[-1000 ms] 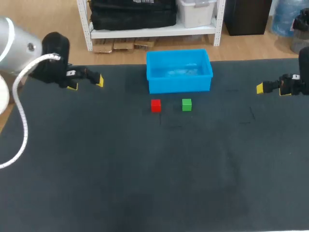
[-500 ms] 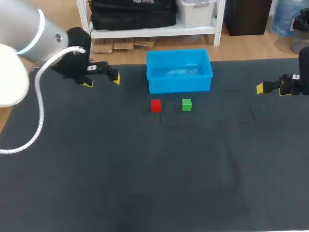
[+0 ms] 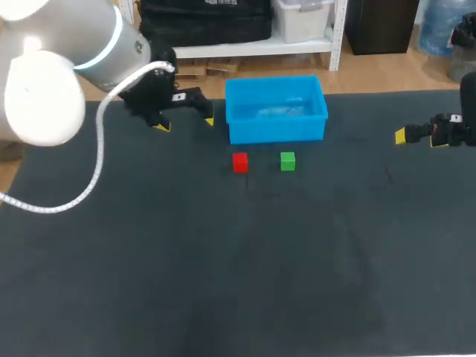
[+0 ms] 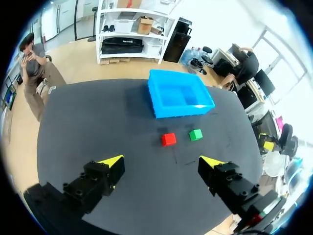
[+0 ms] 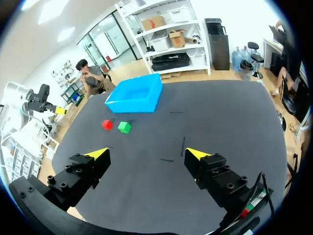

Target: Use the left arm to pick the red cube and place it into the blue plastic box first, then use the right arm to grasp the green cube and put it into the same blue plastic box after the first action is fully finished.

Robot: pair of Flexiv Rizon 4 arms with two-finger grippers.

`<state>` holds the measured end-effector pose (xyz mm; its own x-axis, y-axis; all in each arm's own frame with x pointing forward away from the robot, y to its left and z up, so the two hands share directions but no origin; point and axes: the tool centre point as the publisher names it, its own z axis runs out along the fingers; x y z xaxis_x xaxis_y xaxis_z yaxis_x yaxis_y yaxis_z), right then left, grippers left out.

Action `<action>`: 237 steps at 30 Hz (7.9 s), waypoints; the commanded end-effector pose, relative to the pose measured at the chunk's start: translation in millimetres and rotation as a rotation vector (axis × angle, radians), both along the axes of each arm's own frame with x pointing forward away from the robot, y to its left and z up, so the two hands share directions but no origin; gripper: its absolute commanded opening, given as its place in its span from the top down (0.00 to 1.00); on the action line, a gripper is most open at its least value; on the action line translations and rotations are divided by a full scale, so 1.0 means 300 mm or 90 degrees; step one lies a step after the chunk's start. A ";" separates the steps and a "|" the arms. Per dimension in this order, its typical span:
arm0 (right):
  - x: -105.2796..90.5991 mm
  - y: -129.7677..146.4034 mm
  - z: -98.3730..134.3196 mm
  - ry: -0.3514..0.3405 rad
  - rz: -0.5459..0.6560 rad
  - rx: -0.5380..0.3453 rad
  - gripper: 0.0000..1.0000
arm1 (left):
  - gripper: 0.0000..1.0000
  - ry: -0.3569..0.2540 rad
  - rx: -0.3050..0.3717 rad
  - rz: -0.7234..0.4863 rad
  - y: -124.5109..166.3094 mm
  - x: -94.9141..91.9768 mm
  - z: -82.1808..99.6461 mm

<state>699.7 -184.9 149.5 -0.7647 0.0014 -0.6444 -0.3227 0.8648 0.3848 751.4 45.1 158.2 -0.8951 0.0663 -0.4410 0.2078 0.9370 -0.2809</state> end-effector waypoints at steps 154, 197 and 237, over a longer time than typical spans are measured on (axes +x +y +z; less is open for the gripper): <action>0.001 0.000 0.000 0.001 0.000 -0.001 0.00 | 0.00 0.324 0.200 0.051 -0.268 0.207 -0.495; 0.001 0.000 0.000 0.001 0.000 -0.001 0.00 | 0.00 0.330 0.234 0.034 -0.268 0.226 -0.568; 0.001 0.000 0.000 0.001 0.000 -0.001 0.00 | 1.00 0.309 0.228 0.038 -0.246 0.195 -0.505</action>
<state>699.7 -184.9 149.6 -0.7647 0.0014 -0.6444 -0.3226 0.8648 0.3848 808.5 -28.0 1.8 -0.9957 0.0753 0.0547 0.0753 0.9972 -0.0012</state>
